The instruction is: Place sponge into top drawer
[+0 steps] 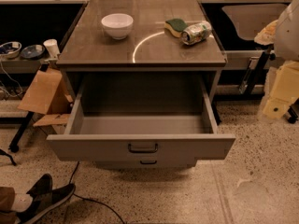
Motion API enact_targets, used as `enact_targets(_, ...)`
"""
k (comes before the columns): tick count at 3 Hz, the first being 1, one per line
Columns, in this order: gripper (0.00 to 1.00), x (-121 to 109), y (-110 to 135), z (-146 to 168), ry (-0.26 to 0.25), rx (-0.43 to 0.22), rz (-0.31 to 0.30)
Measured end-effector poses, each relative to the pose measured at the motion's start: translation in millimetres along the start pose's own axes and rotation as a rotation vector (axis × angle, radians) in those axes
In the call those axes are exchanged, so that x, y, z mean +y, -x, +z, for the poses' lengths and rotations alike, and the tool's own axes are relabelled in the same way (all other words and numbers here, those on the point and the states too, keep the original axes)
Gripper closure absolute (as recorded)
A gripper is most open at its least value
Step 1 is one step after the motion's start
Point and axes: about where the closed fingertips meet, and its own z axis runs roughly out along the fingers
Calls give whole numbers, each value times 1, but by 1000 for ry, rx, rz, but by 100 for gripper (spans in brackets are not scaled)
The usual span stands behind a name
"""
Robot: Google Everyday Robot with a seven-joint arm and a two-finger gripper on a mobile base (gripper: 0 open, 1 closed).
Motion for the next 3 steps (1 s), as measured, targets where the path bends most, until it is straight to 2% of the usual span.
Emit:
enact_targets(2,0,-9,10,-2,-27,-25,1)
enact_targets(3,0,-48,39,19,-56,-86,60)
